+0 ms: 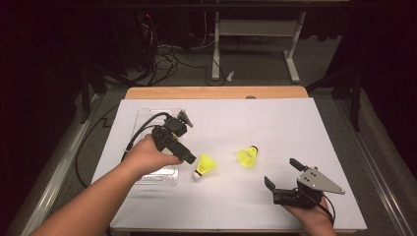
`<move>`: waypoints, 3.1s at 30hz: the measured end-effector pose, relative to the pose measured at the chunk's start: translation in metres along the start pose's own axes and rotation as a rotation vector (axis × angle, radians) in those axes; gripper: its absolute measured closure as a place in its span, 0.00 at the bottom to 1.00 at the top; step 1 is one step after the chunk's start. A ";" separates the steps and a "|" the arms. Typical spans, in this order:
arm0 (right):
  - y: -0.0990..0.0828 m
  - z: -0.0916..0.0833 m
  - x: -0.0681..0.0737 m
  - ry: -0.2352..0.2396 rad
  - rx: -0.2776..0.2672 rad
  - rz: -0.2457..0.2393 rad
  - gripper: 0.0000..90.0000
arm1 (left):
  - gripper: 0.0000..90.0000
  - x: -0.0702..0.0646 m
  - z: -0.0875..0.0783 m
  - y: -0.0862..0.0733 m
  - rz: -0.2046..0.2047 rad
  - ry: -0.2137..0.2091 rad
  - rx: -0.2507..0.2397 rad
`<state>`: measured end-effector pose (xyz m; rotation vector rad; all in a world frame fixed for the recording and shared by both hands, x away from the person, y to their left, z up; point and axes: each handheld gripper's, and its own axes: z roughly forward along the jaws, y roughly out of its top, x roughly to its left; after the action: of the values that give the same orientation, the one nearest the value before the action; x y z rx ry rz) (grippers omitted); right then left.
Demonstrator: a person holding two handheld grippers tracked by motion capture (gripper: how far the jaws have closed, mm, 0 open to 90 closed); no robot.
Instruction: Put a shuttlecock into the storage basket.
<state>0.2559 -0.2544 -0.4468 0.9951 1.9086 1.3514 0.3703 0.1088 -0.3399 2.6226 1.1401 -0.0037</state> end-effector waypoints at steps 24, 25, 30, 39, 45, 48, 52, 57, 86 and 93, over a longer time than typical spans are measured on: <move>0.001 -0.004 0.001 0.000 -0.011 -0.004 0.00 | 0.02 -0.026 0.034 0.004 0.060 -0.073 0.025; 0.001 -0.005 0.001 0.000 -0.011 -0.005 0.00 | 0.02 -0.027 0.036 0.004 0.062 -0.075 0.027; 0.001 -0.005 0.000 -0.003 -0.010 -0.002 0.00 | 0.02 -0.027 0.043 0.002 0.064 -0.088 0.037; 0.001 -0.005 0.000 -0.001 -0.009 -0.004 0.00 | 0.02 -0.026 0.058 -0.001 0.051 -0.101 0.057; 0.000 -0.004 0.000 0.000 -0.004 -0.004 0.00 | 0.04 -0.026 0.069 -0.002 0.056 -0.110 0.061; -0.001 -0.004 0.001 0.000 -0.001 -0.007 0.00 | 0.05 -0.026 0.072 -0.003 0.058 -0.105 0.072; 0.000 -0.004 0.001 -0.001 -0.005 -0.004 0.00 | 0.05 -0.027 0.076 -0.003 0.063 -0.080 0.081; 0.000 -0.005 0.000 -0.002 -0.007 -0.002 0.00 | 0.10 -0.027 0.076 -0.003 0.068 -0.085 0.072; 0.001 -0.004 -0.003 -0.002 -0.019 0.016 0.00 | 0.42 -0.032 0.089 0.004 0.105 -0.033 0.144; 0.002 -0.003 -0.002 -0.001 -0.021 0.009 0.00 | 0.48 -0.030 0.092 0.008 0.092 -0.002 0.160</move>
<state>0.2548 -0.2574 -0.4433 0.9952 1.8880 1.3728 0.3647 0.0585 -0.4228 2.8125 1.0576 -0.0829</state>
